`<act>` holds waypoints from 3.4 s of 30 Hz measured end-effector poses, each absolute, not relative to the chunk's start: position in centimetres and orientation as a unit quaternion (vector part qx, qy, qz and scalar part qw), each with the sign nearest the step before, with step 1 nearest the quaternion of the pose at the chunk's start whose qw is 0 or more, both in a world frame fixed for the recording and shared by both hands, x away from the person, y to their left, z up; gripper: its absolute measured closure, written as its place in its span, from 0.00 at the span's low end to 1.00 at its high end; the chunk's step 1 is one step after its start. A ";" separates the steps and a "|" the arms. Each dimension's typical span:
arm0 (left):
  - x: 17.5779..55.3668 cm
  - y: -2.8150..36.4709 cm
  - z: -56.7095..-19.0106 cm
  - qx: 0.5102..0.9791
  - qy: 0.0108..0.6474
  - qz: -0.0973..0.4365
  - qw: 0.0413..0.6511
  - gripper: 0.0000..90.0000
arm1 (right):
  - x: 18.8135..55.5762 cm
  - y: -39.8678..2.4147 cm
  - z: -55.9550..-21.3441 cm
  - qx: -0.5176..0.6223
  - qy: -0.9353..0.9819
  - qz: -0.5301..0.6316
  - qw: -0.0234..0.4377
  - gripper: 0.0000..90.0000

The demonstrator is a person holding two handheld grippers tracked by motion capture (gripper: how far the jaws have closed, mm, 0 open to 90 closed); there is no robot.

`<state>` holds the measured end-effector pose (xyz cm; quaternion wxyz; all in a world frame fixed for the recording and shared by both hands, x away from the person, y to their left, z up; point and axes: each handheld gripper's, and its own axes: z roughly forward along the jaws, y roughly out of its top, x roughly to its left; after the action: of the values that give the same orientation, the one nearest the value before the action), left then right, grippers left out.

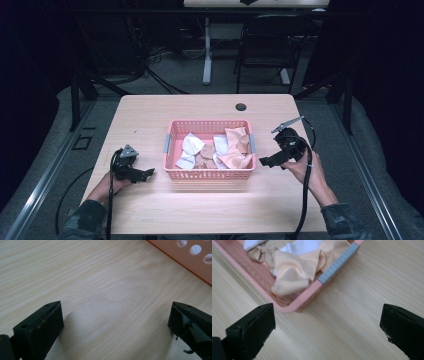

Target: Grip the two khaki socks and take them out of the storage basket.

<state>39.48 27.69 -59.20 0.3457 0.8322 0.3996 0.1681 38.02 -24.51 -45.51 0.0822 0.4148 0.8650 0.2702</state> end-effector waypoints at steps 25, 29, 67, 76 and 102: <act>39.5 27.7 -59.2 0.832 0.399 0.168 0.346 0.00 | 40.5 -16.1 -44.6 0.340 0.911 0.224 0.062 0.11; 39.5 27.7 -59.2 0.832 0.399 0.167 0.346 0.00 | 41.4 -14.8 -45.8 0.338 0.919 0.195 0.051 0.11; 39.5 27.7 -59.2 0.832 0.399 0.168 0.346 0.00 | 43.0 -12.7 -50.5 0.374 0.918 0.117 0.053 0.94; 39.5 27.7 -59.2 0.832 0.400 0.168 0.346 0.00 | 41.8 -14.5 -47.9 0.374 0.903 0.198 0.077 0.94; 39.5 27.7 -59.2 0.832 0.399 0.168 0.346 0.00 | 40.7 -16.1 -44.3 0.375 0.878 0.285 0.081 0.94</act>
<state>39.49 27.70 -59.20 0.3458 0.8323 0.3994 0.1680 40.71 -16.14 -44.27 0.0812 0.3749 0.8785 0.2848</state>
